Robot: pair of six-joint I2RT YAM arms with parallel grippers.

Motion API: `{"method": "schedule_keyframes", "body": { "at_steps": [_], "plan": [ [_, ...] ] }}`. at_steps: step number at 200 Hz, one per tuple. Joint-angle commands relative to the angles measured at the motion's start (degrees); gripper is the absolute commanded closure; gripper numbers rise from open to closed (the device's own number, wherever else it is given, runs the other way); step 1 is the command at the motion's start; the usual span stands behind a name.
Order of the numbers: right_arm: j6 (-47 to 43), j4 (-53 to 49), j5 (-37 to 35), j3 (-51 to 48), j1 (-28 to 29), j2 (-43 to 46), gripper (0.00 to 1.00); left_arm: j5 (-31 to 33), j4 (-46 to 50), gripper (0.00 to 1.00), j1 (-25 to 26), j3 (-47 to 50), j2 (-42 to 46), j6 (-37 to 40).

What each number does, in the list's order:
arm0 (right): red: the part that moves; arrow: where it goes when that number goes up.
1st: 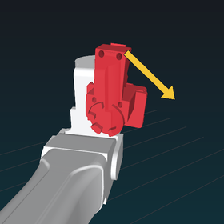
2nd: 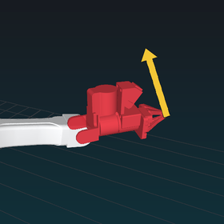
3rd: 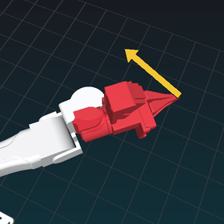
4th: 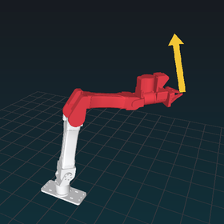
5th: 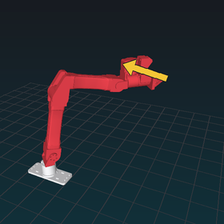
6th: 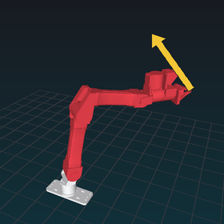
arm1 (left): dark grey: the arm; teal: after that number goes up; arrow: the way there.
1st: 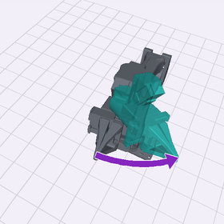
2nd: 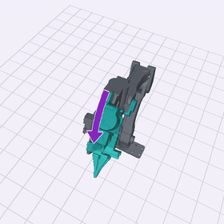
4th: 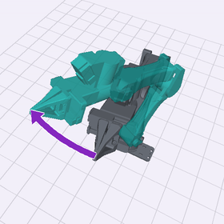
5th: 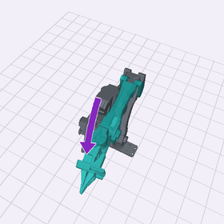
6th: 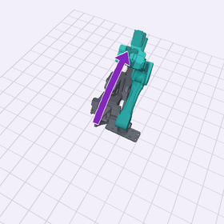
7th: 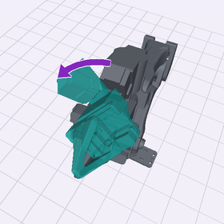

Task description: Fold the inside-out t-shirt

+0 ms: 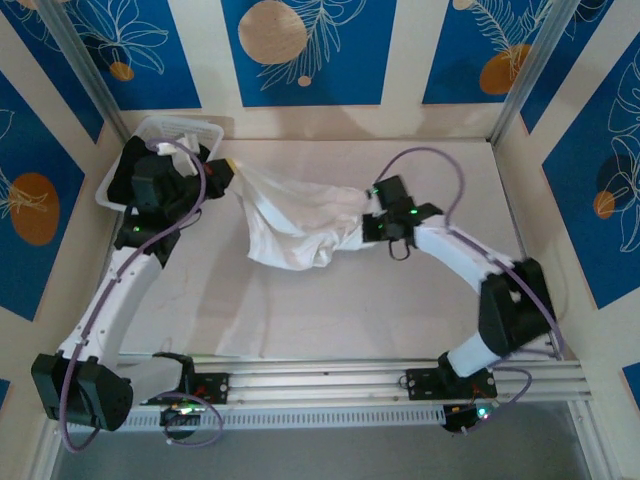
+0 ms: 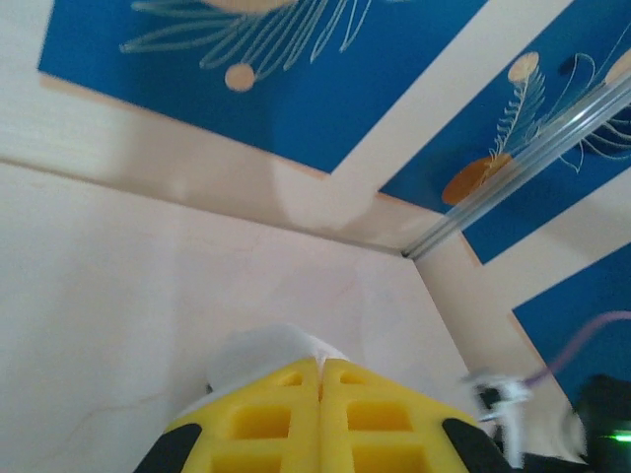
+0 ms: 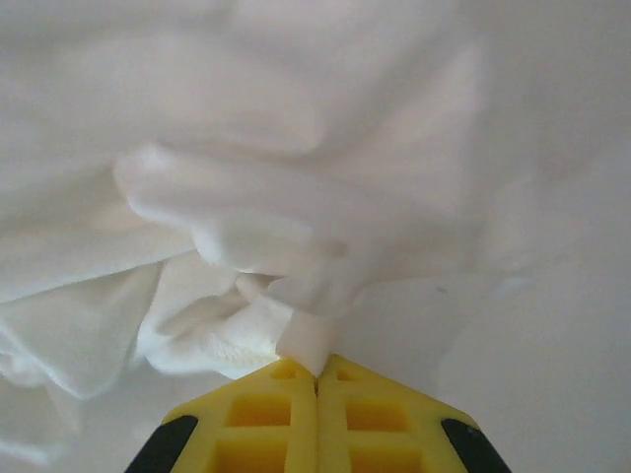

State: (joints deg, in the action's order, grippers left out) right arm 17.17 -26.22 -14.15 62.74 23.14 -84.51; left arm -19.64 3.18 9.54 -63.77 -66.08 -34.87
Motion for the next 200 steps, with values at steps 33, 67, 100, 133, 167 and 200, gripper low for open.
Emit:
{"method": "schedule_keyframes", "body": {
  "at_steps": [33,67,100,133,167,200],
  "plan": [
    [-4.54,-3.76,3.26,11.51,-10.95,16.22,1.0,5.31,3.05,1.0,-6.89,-11.54,1.21,0.22],
    [-5.41,-4.71,5.33,14.86,-16.28,20.8,1.0,6.88,6.28,1.0,-10.77,-10.04,1.58,0.05],
    [-5.22,-5.0,11.43,13.27,-19.31,20.79,1.0,8.17,5.57,1.0,-10.47,-0.69,-1.96,1.43],
    [-2.53,-3.21,23.44,10.69,-18.97,12.95,1.0,8.06,2.75,1.0,-7.39,4.34,-13.8,3.96],
    [-1.74,-2.68,27.67,10.67,-17.7,2.78,1.0,10.56,10.81,0.72,-4.99,-2.76,-26.82,11.96],
    [-2.82,-3.05,26.37,10.02,-16.76,1.3,1.0,14.25,4.22,0.44,6.99,7.41,-17.49,16.53]
  ]
}}
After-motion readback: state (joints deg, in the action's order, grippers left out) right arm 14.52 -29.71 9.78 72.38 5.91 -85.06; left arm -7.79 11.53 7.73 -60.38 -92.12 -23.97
